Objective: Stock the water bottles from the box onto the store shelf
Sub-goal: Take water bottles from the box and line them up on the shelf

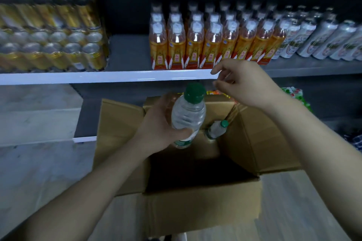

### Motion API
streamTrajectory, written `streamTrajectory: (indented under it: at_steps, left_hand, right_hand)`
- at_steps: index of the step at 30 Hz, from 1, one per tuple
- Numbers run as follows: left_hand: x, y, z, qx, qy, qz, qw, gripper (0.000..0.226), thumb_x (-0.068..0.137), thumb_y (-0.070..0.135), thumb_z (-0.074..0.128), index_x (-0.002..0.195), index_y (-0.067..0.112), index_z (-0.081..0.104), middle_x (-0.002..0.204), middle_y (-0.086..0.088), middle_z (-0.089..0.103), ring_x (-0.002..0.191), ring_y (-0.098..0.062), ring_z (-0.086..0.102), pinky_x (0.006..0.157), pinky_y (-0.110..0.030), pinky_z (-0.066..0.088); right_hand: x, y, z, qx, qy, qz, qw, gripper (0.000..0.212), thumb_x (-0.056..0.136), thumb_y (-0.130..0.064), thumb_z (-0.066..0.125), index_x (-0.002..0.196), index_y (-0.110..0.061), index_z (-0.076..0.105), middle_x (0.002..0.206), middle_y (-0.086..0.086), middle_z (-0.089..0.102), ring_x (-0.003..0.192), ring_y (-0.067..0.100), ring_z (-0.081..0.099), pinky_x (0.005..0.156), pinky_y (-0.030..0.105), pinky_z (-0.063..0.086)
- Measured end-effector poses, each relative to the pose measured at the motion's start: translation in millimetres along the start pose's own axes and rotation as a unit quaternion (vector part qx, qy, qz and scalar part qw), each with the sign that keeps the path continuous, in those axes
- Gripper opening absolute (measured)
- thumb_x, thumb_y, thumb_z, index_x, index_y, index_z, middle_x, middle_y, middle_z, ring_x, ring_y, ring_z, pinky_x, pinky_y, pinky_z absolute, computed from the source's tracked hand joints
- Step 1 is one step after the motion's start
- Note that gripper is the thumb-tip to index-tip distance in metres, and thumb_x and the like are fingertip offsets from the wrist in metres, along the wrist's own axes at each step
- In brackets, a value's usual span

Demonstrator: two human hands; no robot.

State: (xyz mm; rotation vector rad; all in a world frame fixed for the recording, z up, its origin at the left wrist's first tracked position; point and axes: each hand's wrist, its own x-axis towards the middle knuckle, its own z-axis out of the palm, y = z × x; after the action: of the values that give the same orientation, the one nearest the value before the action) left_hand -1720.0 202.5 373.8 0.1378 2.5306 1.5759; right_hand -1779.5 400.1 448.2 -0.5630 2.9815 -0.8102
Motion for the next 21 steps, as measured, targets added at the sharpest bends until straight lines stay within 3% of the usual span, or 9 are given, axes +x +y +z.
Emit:
streamTrajectory:
  at_steps: [6, 10, 14, 19, 21]
  left_hand:
    - [-9, 17, -48, -0.011, 0.051, 0.011, 0.999, 0.051, 0.065, 0.016, 0.082, 0.089, 0.041, 0.044, 0.089, 0.025, 0.057, 0.077, 0.022, 0.056, 0.063, 0.003, 0.044]
    - [-13, 22, -85, -0.016, 0.090, 0.012, 0.996, 0.053, 0.066, 0.015, 0.081, 0.104, 0.031, 0.048, 0.090, 0.019, 0.059, 0.082, 0.003, 0.060, 0.068, -0.009, 0.049]
    - [-19, 24, -127, -0.012, 0.113, 0.029, 0.993, 0.056, 0.066, 0.014, 0.081, 0.114, 0.019, 0.053, 0.100, 0.009, 0.062, 0.086, -0.001, 0.060, 0.064, -0.006, 0.048]
    - [-33, 23, -185, -0.039, 0.119, 0.038, 0.991, 0.055, 0.064, 0.014, 0.082, 0.109, 0.026, 0.052, 0.105, 0.005, 0.066, 0.098, -0.014, 0.064, 0.083, -0.037, 0.056]
    - [-40, 24, -208, -0.043, 0.119, 0.044, 0.991, 0.056, 0.057, 0.022, 0.084, 0.099, 0.035, 0.051, 0.103, 0.008, 0.066, 0.097, -0.015, 0.064, 0.085, -0.039, 0.055]
  right_hand:
    - [12, -37, -8, -0.017, -0.002, -0.038, 0.999, 0.021, 0.084, -0.017, 0.061, 0.105, -0.013, 0.060, 0.088, 0.002, 0.063, 0.077, 0.021, 0.058, 0.069, 0.034, 0.048]
    - [23, -66, -5, -0.032, 0.003, -0.049, 0.998, 0.021, 0.084, -0.018, 0.061, 0.104, -0.013, 0.060, 0.085, 0.003, 0.062, 0.075, 0.021, 0.056, 0.066, 0.032, 0.045]
    - [33, -101, 1, -0.044, 0.012, -0.053, 0.998, 0.021, 0.084, -0.017, 0.060, 0.105, -0.014, 0.061, 0.085, 0.001, 0.061, 0.072, 0.023, 0.056, 0.066, 0.032, 0.044]
    - [46, -150, 12, -0.040, 0.019, -0.044, 0.998, 0.021, 0.084, -0.017, 0.061, 0.105, -0.015, 0.061, 0.084, 0.003, 0.063, 0.069, 0.018, 0.052, 0.064, 0.027, 0.038]
    - [52, -171, 17, -0.035, 0.025, -0.040, 0.998, 0.020, 0.084, -0.016, 0.061, 0.104, -0.016, 0.061, 0.081, 0.001, 0.063, 0.066, 0.014, 0.050, 0.064, 0.027, 0.039]
